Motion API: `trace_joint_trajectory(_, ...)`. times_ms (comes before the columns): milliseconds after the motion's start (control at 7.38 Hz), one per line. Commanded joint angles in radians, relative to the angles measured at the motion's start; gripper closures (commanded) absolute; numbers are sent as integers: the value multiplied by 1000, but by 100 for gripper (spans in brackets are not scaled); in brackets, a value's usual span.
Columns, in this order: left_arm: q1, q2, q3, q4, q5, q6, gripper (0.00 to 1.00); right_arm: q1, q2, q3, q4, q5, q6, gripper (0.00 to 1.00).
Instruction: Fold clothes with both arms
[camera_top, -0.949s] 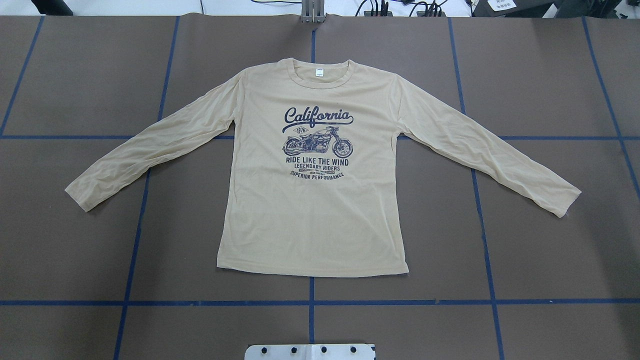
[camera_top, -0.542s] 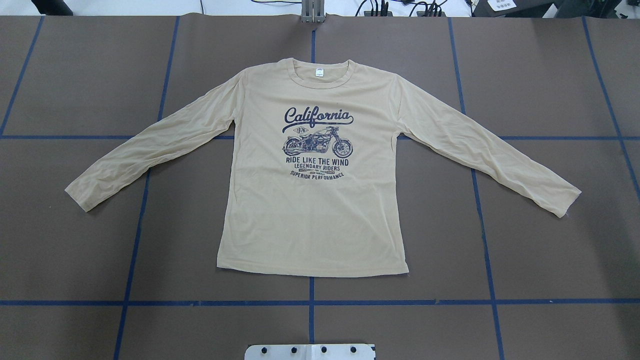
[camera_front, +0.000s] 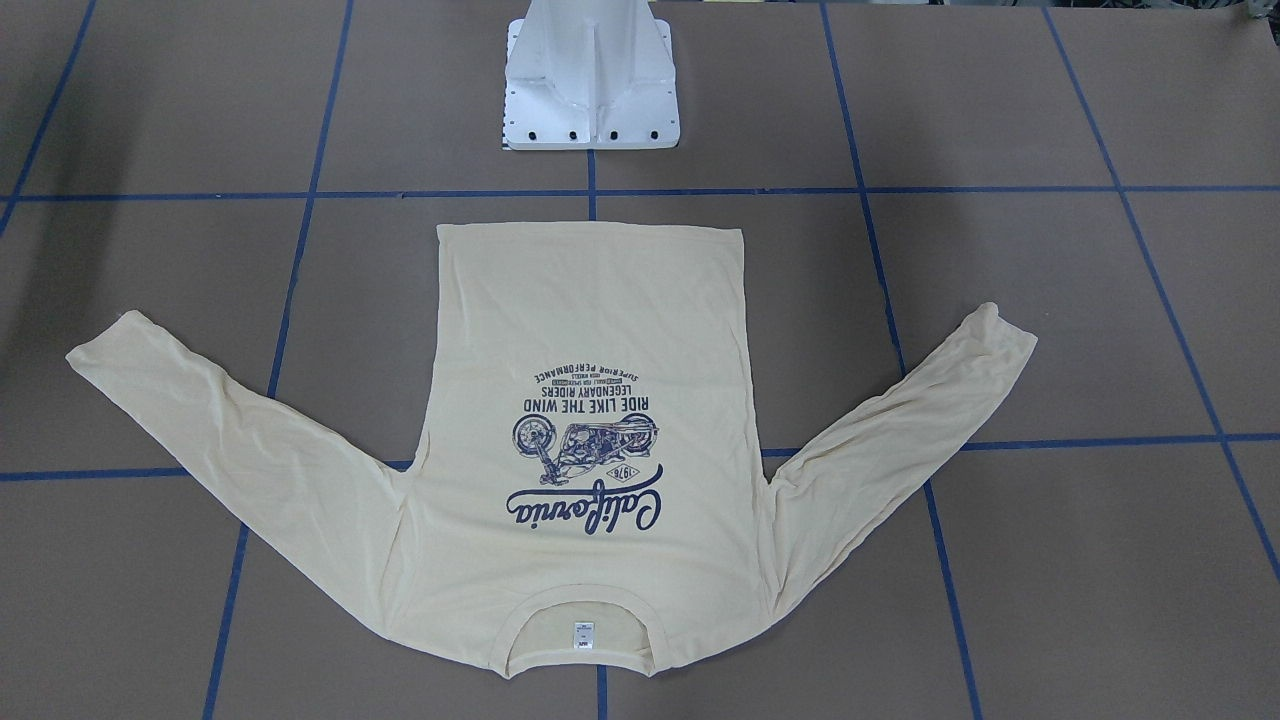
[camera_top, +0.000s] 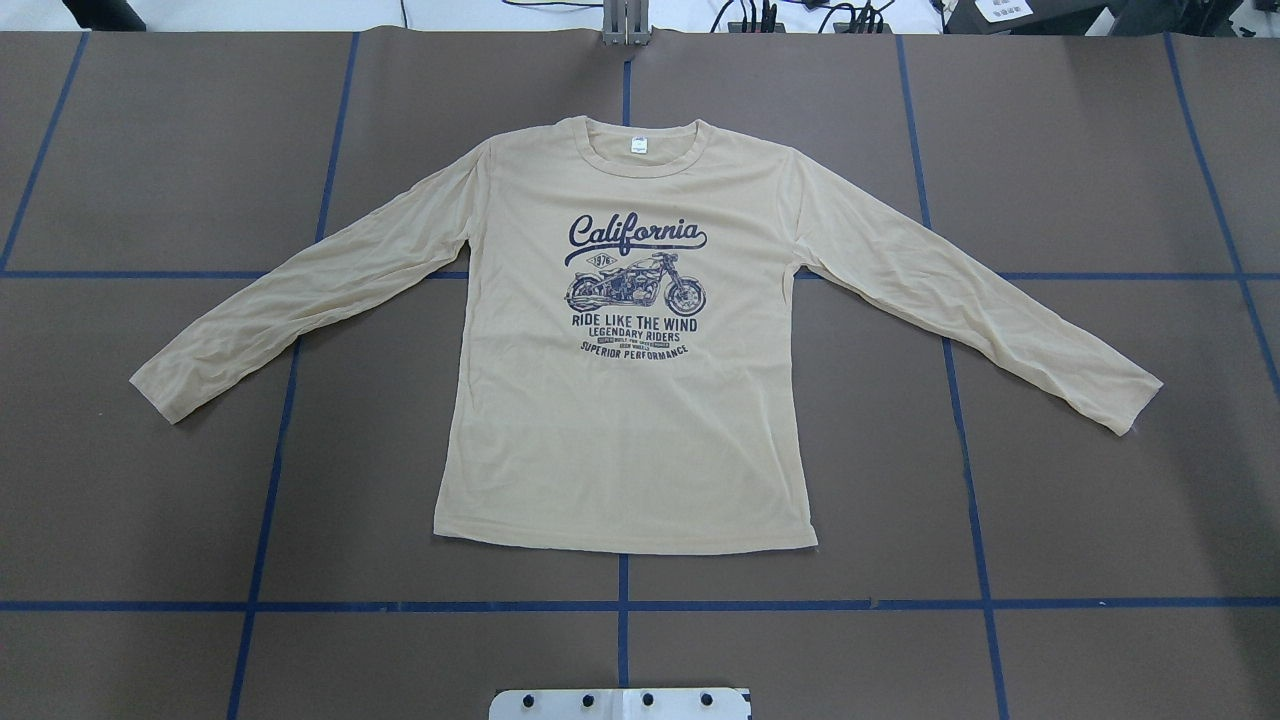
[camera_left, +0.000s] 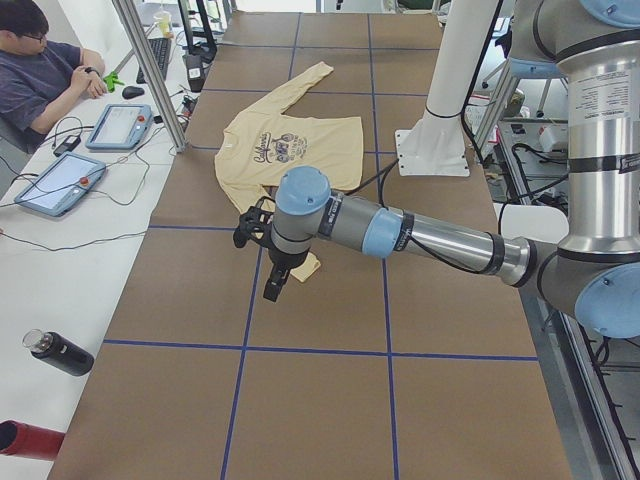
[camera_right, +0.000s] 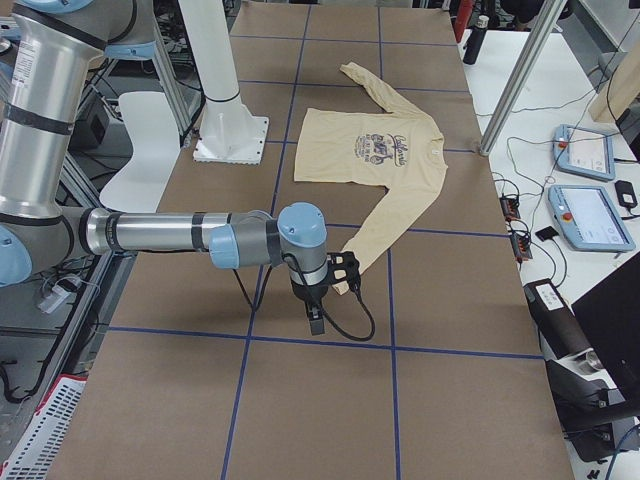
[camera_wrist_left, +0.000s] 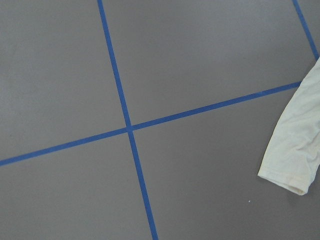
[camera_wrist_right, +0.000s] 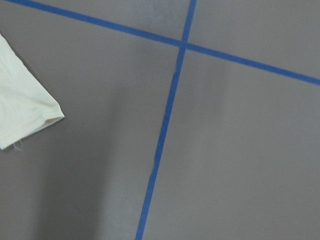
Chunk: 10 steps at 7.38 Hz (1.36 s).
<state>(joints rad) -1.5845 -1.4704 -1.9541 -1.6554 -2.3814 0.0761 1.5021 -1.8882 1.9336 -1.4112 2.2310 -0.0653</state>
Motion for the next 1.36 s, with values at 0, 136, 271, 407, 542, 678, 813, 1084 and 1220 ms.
trace_joint_trajectory(0, 0, -47, -31, -24, 34, 11, 0, 1, 15, 4, 203, -7, 2, 0)
trace_joint_trajectory(136, -3, -94, -37, -73, 39, 10, 0, 3, 15, -2, 280, -8, 1, 0)
trace_joint_trajectory(271, -3, -108, -17, -157, 60, 10, 0, 1, 17, -13, 310, -5, 18, 0)
trace_joint_trajectory(407, 1, -131, 27, -211, 70, -2, 0, 1, 24, -22, 311, 5, 91, 0)
trace_joint_trajectory(542, 1, -151, 41, -216, 59, 1, 0, 1, 24, -18, 314, 7, 135, 0)
trace_joint_trajectory(678, 1, -143, 35, -221, 57, -2, 0, 1, 23, -27, 321, 13, 137, 0)
trace_joint_trajectory(813, 1, -137, 26, -221, 59, 1, 0, -2, 18, -31, 366, 24, 159, 0)
trace_joint_trajectory(1084, 1, -136, 26, -221, 59, 1, 0, -130, 24, -39, 414, 9, 435, 0)
trace_joint_trajectory(1220, 1, -136, 26, -221, 59, -1, 0, -214, 21, -44, 481, -54, 573, 0)
